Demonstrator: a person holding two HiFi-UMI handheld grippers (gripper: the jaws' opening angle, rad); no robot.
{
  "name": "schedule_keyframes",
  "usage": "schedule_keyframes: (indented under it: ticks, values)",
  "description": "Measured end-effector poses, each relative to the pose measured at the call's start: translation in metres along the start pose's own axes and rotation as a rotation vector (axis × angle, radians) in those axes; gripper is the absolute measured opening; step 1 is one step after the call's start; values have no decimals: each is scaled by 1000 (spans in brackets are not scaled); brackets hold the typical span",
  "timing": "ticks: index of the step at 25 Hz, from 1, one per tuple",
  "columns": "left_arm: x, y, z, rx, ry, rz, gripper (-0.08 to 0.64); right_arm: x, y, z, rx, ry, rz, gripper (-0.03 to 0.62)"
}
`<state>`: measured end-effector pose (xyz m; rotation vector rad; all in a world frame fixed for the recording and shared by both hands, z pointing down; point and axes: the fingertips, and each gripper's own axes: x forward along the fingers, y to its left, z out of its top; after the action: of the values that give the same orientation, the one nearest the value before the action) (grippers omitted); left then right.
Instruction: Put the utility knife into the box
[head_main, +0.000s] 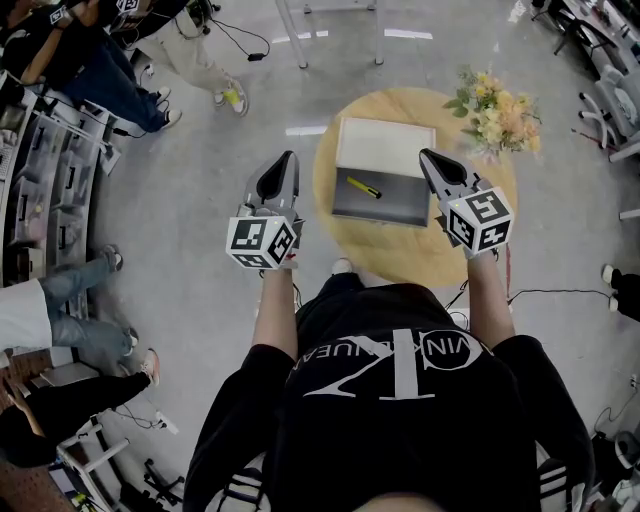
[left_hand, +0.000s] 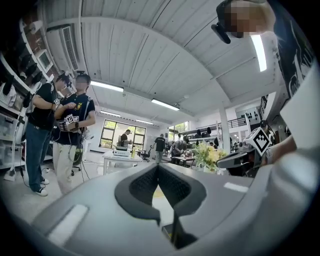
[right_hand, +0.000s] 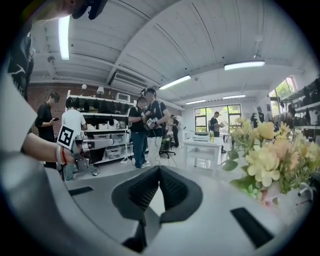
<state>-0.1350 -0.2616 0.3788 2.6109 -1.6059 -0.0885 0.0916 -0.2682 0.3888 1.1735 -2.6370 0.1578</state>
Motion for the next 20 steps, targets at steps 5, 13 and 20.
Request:
schedule_keyframes:
  ticks: [5,13,20]
  values:
    - [-6,1,1,2,-4,2,11,-3,4,1,8,-22,-7,15]
    - [-14,3,-5,-7,3,18,11,-4,8,1,10,-48,0,15]
    - [-21,5,-12,-19,18,28,11,-4,13,-4,19,-49,5,15]
